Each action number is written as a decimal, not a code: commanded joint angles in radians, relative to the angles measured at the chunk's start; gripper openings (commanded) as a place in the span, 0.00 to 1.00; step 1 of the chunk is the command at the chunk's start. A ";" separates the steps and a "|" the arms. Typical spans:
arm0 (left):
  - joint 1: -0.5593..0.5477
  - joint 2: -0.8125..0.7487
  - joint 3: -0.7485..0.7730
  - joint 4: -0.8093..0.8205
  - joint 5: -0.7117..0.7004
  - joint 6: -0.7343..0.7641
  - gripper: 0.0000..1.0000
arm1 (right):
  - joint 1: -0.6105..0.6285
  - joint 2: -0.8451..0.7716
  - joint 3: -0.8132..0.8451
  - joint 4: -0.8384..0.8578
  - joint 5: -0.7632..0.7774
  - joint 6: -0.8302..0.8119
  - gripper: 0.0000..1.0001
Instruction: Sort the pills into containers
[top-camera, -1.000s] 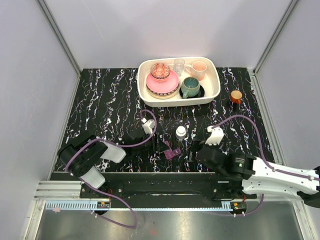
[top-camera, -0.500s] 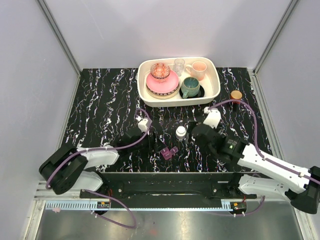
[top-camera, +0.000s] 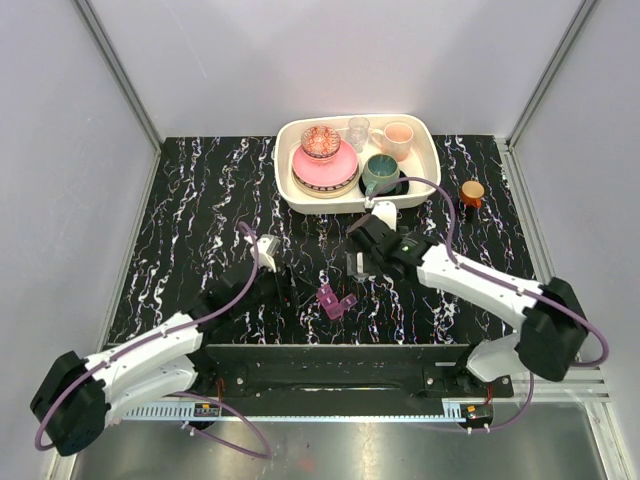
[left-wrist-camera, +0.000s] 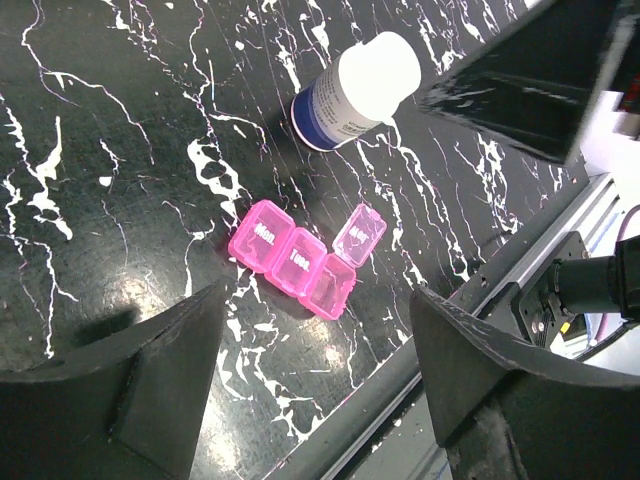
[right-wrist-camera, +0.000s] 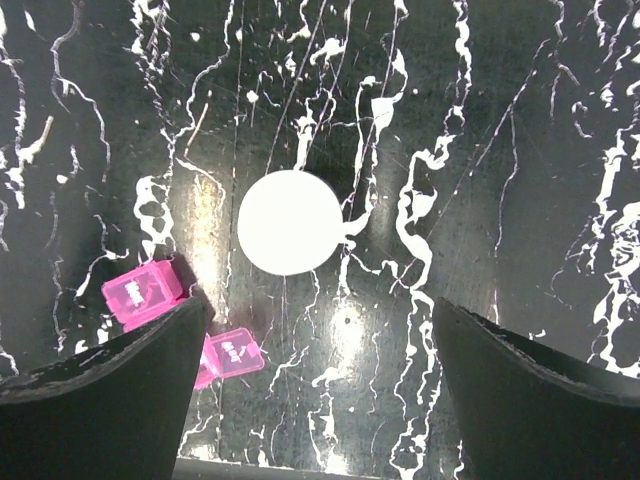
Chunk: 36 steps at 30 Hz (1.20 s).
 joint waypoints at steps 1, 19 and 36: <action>0.004 -0.079 -0.024 -0.073 -0.032 -0.011 0.79 | -0.025 0.071 0.063 0.077 -0.042 -0.043 1.00; 0.004 -0.103 -0.063 -0.039 -0.023 -0.037 0.79 | -0.080 0.302 0.052 0.197 -0.102 -0.092 0.70; 0.002 -0.195 -0.029 -0.035 0.003 0.075 0.79 | -0.082 0.120 0.078 0.092 -0.180 -0.148 0.00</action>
